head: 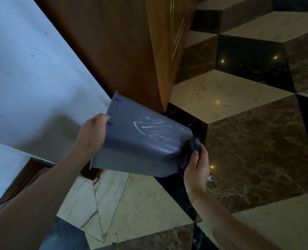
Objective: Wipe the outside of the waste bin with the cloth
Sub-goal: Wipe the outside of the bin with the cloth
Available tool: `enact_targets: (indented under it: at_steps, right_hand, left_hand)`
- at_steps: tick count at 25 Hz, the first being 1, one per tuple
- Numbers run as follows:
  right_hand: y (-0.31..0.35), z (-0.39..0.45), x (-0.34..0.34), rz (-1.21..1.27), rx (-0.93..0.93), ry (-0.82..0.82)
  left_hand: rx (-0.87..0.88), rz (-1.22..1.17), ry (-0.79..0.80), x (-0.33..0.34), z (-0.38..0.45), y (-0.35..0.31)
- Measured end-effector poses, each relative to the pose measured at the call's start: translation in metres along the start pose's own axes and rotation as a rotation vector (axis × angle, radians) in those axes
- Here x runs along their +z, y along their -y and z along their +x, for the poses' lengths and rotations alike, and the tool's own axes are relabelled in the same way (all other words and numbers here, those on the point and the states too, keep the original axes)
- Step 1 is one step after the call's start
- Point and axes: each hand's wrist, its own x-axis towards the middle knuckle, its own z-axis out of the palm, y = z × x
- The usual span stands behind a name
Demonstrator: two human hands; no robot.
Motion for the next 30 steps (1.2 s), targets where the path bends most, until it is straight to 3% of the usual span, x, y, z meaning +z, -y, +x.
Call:
enact_targets:
  at_steps: [5, 10, 20, 26, 30]
  right_hand:
    - [-0.003, 0.004, -0.006, -0.045, -0.004, -0.012]
    - [0.007, 0.017, -0.003, -0.204, -0.180, 0.052]
    - [0.062, -0.013, 0.045, -0.192, -0.318, 0.222]
    - [0.100, -0.038, 0.064, -0.195, -0.557, 0.406]
    - [0.096, -0.035, 0.059, -0.346, -0.755, 0.350]
  left_hand:
    - [0.173, 0.157, -0.106, 0.017, -0.004, -0.012]
    - [0.258, 0.135, -0.047, 0.019, -0.016, -0.009]
    - [0.291, 0.146, -0.089, 0.037, -0.023, -0.024]
    - [0.344, 0.153, -0.110, 0.047, -0.031, -0.033]
    - [0.377, 0.141, -0.097, 0.047, -0.037, -0.034]
